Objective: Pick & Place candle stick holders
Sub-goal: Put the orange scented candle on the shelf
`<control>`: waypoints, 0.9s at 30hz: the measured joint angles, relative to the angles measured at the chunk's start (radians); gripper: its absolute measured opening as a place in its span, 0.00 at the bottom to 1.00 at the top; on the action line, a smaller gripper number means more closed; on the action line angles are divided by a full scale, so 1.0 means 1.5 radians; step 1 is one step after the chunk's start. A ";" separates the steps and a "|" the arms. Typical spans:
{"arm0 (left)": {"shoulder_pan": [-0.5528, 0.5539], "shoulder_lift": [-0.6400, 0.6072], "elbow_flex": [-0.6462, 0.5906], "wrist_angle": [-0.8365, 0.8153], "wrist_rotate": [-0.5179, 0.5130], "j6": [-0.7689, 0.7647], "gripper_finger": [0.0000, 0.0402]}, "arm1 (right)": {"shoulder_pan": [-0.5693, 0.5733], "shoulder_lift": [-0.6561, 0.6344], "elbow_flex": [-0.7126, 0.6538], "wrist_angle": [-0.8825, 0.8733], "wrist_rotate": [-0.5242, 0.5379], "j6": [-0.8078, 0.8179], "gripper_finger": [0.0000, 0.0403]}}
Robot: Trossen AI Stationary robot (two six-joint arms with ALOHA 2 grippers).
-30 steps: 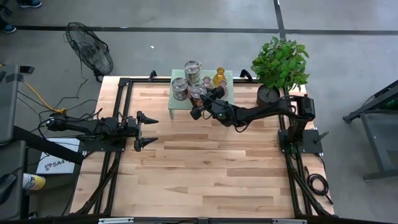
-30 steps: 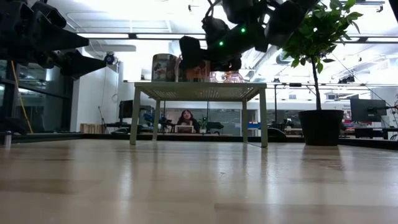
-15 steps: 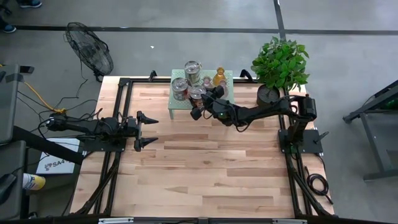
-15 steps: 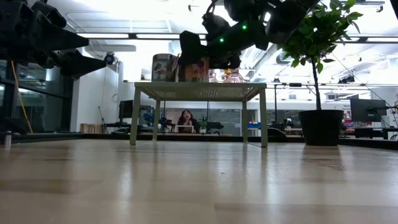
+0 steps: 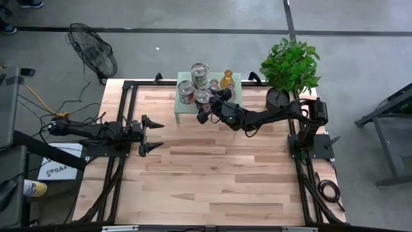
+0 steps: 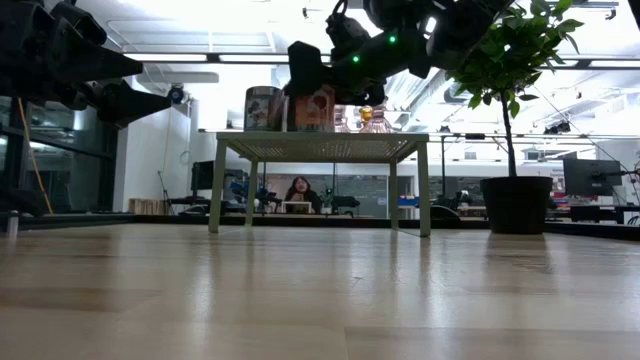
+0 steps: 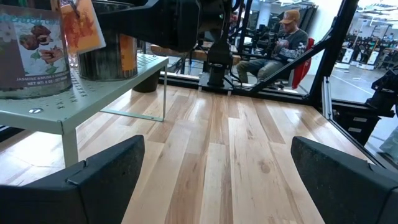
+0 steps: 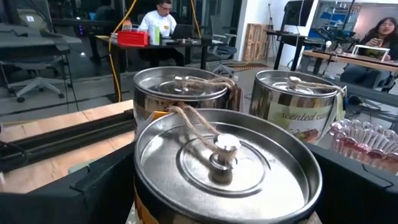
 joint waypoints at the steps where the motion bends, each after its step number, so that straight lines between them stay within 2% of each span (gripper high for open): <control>1: 0.000 0.000 0.000 0.000 0.000 0.000 0.99 | 0.000 0.000 0.000 -0.002 0.004 0.000 0.96; 7: 0.000 0.000 0.000 0.000 0.000 0.000 0.99 | 0.005 0.000 0.000 -0.006 0.031 0.001 0.96; 17: 0.000 0.000 0.000 0.000 0.000 0.000 0.99 | 0.004 0.000 0.000 0.025 -0.007 -0.006 0.96; 27: 0.000 0.000 0.000 0.000 0.000 0.000 0.99 | 0.004 0.000 0.000 0.060 -0.009 -0.053 0.96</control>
